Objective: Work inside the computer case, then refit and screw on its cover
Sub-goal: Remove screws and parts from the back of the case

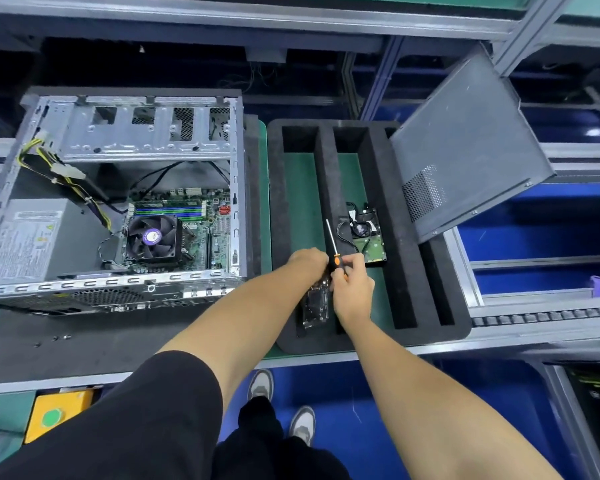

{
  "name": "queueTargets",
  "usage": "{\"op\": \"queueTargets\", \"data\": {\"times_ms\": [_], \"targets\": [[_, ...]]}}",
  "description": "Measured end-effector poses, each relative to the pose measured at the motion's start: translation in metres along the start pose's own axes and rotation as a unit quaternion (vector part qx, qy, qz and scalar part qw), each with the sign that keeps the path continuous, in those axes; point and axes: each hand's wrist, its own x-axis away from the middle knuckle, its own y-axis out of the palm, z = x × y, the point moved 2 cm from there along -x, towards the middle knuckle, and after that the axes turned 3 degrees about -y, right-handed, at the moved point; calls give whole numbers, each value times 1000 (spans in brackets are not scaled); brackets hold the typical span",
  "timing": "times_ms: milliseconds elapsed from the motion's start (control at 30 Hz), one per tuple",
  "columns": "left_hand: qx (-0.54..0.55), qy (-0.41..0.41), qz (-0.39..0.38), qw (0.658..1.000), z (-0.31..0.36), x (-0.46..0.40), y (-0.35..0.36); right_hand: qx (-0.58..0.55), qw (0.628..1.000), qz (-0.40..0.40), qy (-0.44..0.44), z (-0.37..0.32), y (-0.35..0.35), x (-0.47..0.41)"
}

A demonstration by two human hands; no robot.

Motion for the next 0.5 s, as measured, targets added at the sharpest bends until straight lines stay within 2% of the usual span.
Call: {"op": "queueTargets", "data": {"times_ms": [133,500], "targets": [[-14,-1,36,999,-3,6,-14,-8,1000,-1,0,1,-2,-2],[49,-22,74,996,-20,67,-89,-59,998,5,29,-18,-18,-12]]}}
